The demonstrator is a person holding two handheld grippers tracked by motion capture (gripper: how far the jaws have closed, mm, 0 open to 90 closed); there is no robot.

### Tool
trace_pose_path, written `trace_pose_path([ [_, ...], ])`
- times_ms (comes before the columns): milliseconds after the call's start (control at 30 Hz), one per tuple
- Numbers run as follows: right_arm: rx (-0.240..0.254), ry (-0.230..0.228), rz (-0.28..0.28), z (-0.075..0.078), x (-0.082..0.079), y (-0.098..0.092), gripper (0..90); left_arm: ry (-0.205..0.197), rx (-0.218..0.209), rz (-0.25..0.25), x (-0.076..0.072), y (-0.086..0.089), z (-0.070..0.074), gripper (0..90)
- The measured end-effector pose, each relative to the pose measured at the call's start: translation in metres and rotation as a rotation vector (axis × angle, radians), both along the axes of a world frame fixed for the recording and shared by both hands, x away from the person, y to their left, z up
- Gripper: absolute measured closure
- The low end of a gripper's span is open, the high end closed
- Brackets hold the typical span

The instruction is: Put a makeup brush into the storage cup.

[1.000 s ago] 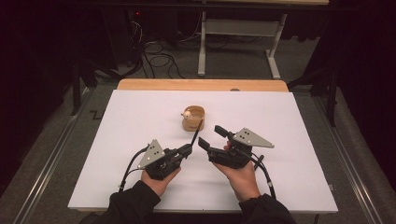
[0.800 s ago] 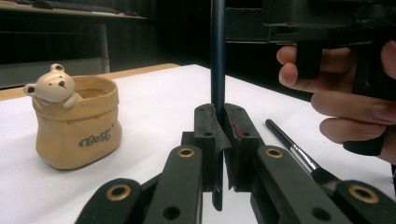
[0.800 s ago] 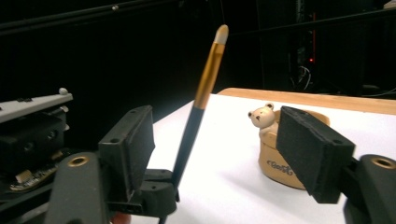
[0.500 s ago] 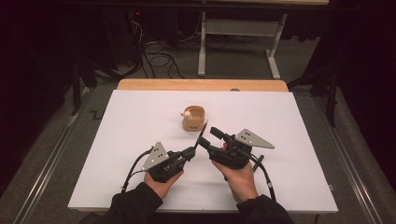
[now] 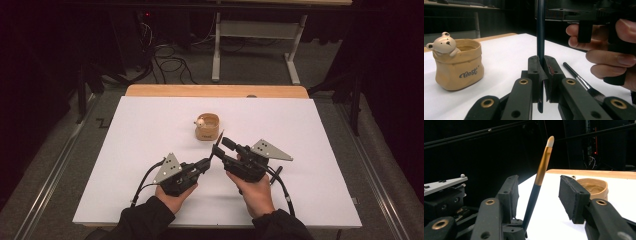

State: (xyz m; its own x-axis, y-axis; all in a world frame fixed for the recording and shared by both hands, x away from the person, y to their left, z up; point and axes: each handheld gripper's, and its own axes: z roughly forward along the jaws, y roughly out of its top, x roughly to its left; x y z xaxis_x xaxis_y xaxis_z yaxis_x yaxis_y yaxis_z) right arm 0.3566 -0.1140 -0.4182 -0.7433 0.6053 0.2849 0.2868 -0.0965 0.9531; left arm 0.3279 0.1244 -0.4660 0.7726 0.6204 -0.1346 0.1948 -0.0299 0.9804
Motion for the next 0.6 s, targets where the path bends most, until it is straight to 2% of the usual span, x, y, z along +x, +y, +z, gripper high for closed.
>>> trace_pose_path([
  [133, 0.0, -0.005, 0.01, -0.0013, -0.0007, 0.0011, 58.1, -0.003, -0.002, -0.001, -0.0003, -0.0004, -0.0002, 84.7],
  [400, 0.014, 0.038, 0.037, -0.0057, 0.0003, 0.0037, 67.2, -0.006, 0.001, -0.001, -0.0012, -0.0018, -0.0006, 84.7],
  [600, 0.023, 0.058, 0.033, -0.0073, 0.0014, 0.0032, 72.3, -0.01, 0.002, 0.002, -0.0015, -0.0018, -0.0005, 84.7],
])
